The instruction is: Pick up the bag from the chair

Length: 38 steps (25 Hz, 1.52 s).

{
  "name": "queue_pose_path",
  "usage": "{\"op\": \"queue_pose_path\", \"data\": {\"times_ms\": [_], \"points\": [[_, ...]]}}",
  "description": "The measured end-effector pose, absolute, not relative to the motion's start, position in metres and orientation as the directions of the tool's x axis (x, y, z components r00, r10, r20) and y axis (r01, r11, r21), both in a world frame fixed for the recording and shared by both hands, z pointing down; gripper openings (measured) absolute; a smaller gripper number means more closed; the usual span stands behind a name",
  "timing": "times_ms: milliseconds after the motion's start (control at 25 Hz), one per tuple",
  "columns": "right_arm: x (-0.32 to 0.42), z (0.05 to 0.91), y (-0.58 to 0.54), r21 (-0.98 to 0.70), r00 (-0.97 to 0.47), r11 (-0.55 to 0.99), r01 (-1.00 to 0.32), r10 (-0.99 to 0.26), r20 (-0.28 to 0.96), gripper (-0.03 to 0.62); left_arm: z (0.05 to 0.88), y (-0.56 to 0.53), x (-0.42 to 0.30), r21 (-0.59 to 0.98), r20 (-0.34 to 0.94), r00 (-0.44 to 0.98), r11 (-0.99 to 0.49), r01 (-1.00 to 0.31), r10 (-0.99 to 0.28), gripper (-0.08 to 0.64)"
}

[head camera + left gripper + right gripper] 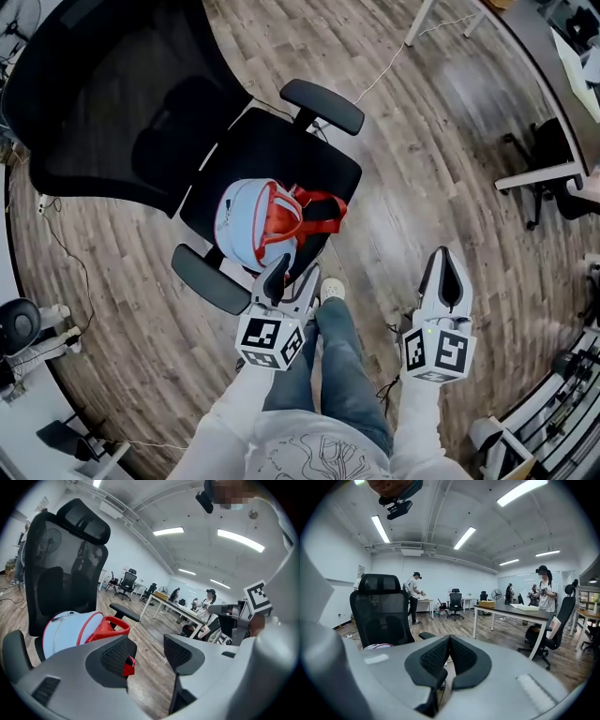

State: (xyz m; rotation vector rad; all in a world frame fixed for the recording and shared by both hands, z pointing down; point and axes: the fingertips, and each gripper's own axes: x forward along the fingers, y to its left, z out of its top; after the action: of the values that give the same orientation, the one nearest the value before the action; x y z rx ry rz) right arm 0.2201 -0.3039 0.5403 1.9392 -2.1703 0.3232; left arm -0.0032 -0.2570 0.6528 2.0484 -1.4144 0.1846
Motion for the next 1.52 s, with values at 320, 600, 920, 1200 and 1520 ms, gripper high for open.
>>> {"op": "queue_pose_path", "data": {"times_ms": [320,600,920,1200,1520], "points": [[0.219,0.577,-0.322,-0.036,-0.142,0.138,-0.99,-0.932,0.334,0.011,0.723,-0.277,-0.008,0.371,0.524,0.324,-0.131,-0.919,-0.787,0.253],[0.213,0.604,-0.324,-0.037,-0.172,0.17,-0.985,-0.913,0.37,0.011,0.762,-0.302,-0.013,0.372,0.537,0.289,-0.085,-0.924,-0.792,0.253],[0.21,0.626,-0.317,-0.054,-0.188,0.181,-0.982,-0.895,0.404,0.011,0.78,-0.33,-0.014,0.369,0.539,0.289,-0.086,-0.925,-0.791,0.251],[0.211,0.635,-0.318,-0.038,-0.192,0.195,-0.98,-0.882,0.431,0.011,0.781,-0.331,-0.018,0.32,0.564,0.269,-0.093,-0.943,-0.781,0.05],[0.208,0.615,-0.327,-0.037,-0.19,0.192,-0.981,-0.894,0.405,0.011,0.759,-0.321,-0.007,0.373,0.556,0.335,-0.132,-0.918,-0.76,0.031]]}}
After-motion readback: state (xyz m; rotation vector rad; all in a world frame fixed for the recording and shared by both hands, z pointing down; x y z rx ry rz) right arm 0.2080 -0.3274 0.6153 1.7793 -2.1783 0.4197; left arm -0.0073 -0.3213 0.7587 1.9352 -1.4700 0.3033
